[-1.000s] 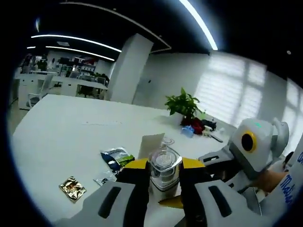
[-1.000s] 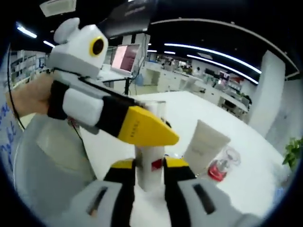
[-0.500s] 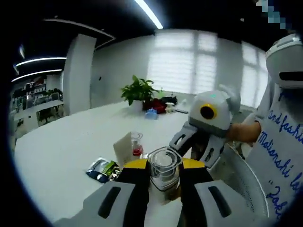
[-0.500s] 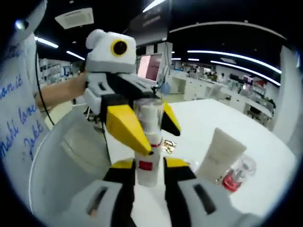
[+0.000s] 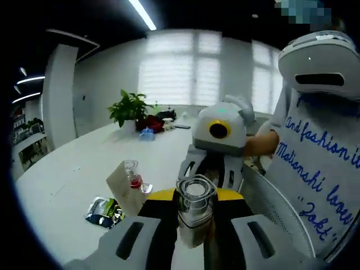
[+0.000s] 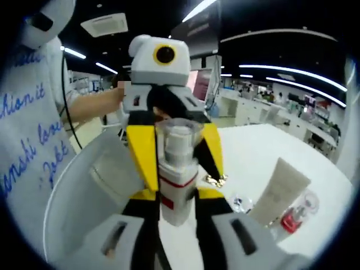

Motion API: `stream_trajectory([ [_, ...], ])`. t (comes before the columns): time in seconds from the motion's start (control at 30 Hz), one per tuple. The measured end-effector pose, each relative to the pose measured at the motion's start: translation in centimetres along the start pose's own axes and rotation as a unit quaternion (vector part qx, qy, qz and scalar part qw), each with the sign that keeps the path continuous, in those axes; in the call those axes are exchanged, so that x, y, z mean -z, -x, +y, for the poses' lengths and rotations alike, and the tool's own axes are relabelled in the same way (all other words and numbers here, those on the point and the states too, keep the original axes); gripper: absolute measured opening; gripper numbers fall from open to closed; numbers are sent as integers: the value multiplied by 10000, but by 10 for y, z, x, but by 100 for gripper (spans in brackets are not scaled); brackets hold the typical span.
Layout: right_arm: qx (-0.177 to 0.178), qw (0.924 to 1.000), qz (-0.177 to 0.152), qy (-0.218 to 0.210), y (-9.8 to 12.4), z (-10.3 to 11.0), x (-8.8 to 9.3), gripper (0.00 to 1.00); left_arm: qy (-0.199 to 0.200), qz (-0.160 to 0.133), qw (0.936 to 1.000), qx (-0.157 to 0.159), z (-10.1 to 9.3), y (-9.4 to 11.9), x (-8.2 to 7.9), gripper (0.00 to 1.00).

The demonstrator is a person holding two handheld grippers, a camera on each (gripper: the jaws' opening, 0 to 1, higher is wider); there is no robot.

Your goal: Arrange the skincare products in the storage area until every visible bottle or jar stands upright without overlapping.

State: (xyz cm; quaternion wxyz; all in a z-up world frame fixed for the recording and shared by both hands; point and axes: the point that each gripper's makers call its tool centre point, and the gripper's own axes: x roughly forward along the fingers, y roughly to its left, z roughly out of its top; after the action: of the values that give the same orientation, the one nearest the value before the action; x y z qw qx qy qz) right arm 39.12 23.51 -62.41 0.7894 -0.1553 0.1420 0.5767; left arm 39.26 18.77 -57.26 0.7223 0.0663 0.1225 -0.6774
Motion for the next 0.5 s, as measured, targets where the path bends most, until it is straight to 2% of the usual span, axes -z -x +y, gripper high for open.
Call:
stream_trajectory([
  [0.17, 404, 9990, 177, -62, 0, -15, 4, 22, 232, -227, 9982, -504, 16, 0, -6, 22],
  [0.23, 555, 9980, 241, -201, -1, -21, 6, 22, 183, -261, 9974, -651, 21, 0, -6, 23],
  [0.33, 666, 9968, 259, -364, -2, -25, 8, 22, 238, -305, 9946, -961, 30, 2, -8, 22],
  [0.5, 789, 9951, 350, -491, -3, -30, 15, 22, 312, -325, 9916, -1210, 40, 7, -9, 19],
])
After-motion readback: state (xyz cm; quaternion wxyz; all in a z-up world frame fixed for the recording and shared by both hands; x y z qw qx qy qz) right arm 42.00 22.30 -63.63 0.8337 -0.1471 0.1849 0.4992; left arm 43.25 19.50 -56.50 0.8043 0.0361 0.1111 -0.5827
